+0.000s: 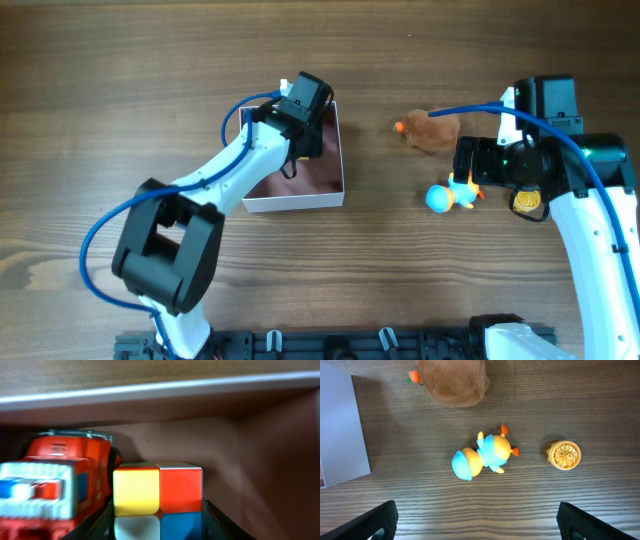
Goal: Pack container
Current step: 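Carry the colour cube into the box beside the truck, then release the cube and lift the left gripper away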
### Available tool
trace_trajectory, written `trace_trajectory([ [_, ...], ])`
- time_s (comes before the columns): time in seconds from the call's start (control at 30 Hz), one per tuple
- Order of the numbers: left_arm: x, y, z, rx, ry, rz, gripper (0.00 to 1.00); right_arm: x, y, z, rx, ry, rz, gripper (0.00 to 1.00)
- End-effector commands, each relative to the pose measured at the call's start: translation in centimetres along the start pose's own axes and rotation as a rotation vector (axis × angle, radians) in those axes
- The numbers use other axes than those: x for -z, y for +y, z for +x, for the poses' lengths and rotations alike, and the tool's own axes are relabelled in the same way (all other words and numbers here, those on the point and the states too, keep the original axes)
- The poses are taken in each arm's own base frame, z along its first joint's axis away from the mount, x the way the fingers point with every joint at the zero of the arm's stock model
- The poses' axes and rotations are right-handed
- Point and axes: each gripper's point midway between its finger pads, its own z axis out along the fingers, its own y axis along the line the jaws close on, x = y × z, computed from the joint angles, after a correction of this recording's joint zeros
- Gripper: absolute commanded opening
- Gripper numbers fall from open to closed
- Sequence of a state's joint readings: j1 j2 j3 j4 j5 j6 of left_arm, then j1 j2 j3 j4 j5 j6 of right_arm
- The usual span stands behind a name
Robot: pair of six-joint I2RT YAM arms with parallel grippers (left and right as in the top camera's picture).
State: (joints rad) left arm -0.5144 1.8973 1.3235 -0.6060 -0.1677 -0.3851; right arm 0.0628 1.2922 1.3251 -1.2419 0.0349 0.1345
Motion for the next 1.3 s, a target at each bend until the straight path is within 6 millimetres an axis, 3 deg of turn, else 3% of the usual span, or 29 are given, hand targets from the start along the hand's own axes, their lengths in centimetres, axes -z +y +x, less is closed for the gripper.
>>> trace_trajectory([
  [0.0,-1.9,1.2,-0.1,0.007,0.016,-0.034,0.56,0.4,-0.2,-0.7,0.002,-0.017,0.014,1.00],
  [0.07,-2.4,1.8,0.0,0.016,0.026,-0.043,0.58,0.4,-0.2,-0.7,0.002,-0.017,0.014,1.00],
  [0.17,-2.6,2.1,0.0,0.022,0.029,-0.048,0.68,0.4,-0.2,-0.7,0.002,-0.017,0.014,1.00],
  [0.47,-1.7,1.2,-0.4,0.014,0.009,-0.021,0.70,0.4,-0.2,-0.7,0.002,-0.017,0.014,1.00],
  [0.8,4.0,1.0,-2.9,0.034,-0.105,0.032,0.70,0.4,-0.2,-0.7,0.002,-0.017,0.014,1.00],
  [0.9,4.8,0.1,-2.5,0.024,-0.091,0.080,0.56,0.4,-0.2,-0.8,0.002,-0.018,0.014,1.00],
  [0.97,4.5,-0.9,-1.7,0.005,-0.065,0.101,0.41,0.4,-0.2,-0.8,0.002,-0.019,0.014,1.00],
  [1.07,3.5,-2.2,-0.8,-0.026,-0.042,0.105,0.06,0.4,-0.2,-0.8,0.002,-0.018,0.014,1.00],
  [1.27,0.2,-3.1,0.9,-0.055,0.014,0.087,0.06,0.4,-0.2,-0.7,0.002,-0.018,0.014,1.00],
])
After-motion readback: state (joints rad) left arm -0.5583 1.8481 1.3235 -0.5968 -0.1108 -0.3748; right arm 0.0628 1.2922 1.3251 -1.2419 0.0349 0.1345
